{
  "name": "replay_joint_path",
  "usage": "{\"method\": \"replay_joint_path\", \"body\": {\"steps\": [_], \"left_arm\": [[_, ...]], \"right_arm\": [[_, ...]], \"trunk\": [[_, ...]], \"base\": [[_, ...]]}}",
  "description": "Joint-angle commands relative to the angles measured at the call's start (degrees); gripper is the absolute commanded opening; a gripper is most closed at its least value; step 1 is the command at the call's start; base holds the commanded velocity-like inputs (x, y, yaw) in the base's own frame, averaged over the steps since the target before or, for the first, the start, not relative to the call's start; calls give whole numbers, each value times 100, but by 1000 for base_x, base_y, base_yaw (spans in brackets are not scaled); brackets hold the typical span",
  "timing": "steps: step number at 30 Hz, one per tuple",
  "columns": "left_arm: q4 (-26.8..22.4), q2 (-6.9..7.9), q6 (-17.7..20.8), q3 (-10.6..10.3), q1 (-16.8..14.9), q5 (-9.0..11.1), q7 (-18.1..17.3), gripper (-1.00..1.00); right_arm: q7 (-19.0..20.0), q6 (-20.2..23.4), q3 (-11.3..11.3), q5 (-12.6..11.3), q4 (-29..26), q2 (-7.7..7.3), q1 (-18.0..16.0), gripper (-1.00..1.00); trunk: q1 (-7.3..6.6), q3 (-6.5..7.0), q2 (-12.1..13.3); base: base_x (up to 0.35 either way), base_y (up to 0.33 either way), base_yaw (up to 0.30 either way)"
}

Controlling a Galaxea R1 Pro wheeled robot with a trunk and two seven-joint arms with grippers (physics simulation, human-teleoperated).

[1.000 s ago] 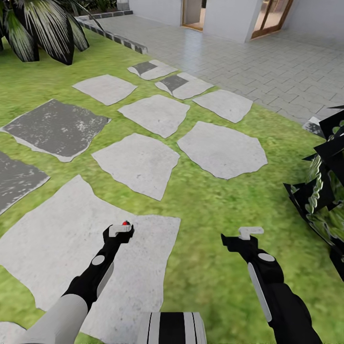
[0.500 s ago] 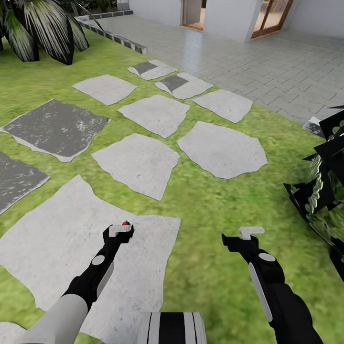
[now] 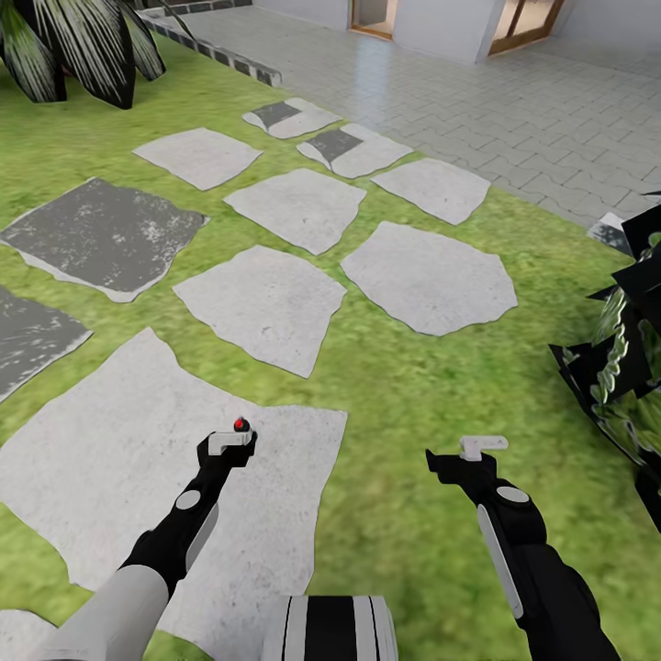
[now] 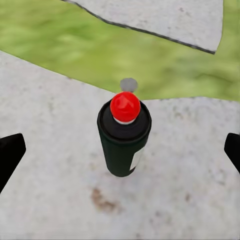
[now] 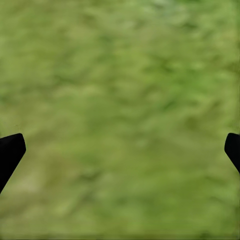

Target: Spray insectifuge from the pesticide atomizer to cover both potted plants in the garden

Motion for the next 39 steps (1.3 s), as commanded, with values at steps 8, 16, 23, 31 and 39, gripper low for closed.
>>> {"method": "replay_joint_path", "body": {"steps": [8, 16, 23, 31, 39], "left_arm": [[11, -1, -17, -15, -2, -14, -3, 100], [11, -1, -17, -22, -2, -15, -2, 100], [6, -1, -17, -24, -2, -15, -3, 100], [3, -1, -17, -19, -2, -15, -2, 100], [3, -1, -17, 8, -2, 17, -7, 100]], "right_arm": [[3, 31, 1, 20, -7, 0, -2, 100], [3, 31, 1, 20, -7, -1, -2, 100], [3, 31, 1, 20, -8, 0, -2, 100], [3, 31, 1, 20, -7, -2, -2, 100], [3, 31, 1, 20, -9, -1, -2, 100]], "trunk": [[-1, -12, -1], [-1, -12, -1], [-1, -12, -1], [2, -34, -3], [9, -101, -7]], "base": [[102, -11, 0], [96, -14, 0], [76, 0, 0], [3, 0, 0], [0, 0, 0]]}}
